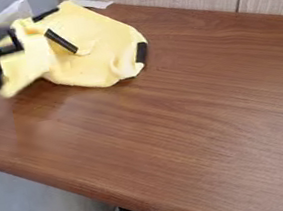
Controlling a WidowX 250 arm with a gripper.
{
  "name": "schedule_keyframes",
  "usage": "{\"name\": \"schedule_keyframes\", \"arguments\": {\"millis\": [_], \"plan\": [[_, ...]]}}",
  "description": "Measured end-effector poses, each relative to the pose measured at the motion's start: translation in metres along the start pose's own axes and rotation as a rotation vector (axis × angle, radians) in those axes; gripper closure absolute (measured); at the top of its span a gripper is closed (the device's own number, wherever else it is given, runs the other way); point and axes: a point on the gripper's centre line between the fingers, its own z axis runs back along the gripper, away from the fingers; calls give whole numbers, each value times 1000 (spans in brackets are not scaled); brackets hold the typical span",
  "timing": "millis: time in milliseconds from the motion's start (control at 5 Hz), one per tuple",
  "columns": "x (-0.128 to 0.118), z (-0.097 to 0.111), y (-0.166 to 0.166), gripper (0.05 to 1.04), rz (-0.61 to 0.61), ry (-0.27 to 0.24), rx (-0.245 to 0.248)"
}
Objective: Unfold the yellow cloth from top to bottom
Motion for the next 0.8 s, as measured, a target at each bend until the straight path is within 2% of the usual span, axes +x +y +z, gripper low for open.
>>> {"name": "schedule_keyframes", "arguments": {"millis": [200, 400, 600, 800], "plan": [[-2, -14, 3, 1007, 17, 30, 16], [0, -11, 8, 861, 62, 39, 52], [6, -4, 10, 605, 61, 40, 63], [7, -1, 8, 295, 52, 42, 55]]}}
